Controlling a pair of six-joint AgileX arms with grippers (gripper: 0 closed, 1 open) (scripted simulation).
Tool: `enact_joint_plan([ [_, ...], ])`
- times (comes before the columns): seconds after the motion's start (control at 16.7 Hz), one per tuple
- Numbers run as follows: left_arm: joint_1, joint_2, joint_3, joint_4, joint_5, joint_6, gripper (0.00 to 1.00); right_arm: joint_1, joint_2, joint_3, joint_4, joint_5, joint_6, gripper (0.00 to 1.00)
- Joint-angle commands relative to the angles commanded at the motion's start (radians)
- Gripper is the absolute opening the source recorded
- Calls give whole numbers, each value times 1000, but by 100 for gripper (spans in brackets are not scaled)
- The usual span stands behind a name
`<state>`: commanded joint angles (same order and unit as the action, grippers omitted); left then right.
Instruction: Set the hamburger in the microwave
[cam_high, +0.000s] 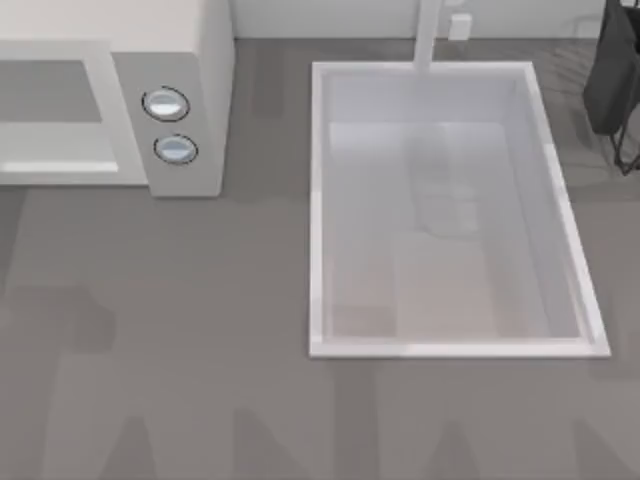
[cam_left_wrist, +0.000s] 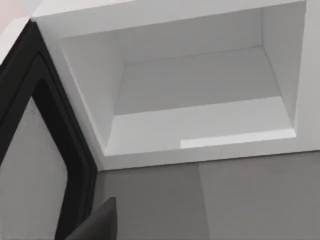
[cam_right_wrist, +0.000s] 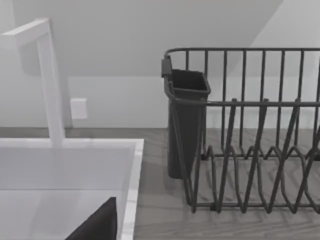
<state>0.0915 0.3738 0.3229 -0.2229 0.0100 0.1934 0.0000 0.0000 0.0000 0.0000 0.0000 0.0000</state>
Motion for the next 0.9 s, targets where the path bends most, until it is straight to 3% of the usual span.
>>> enact_joint_plan([
  [0.42,105,724,450,-355,52,308,100,0,0,0,0,0,0,100],
  [0.9,198,1366,866,-721,9,723,100,0,0,0,0,0,0,100],
])
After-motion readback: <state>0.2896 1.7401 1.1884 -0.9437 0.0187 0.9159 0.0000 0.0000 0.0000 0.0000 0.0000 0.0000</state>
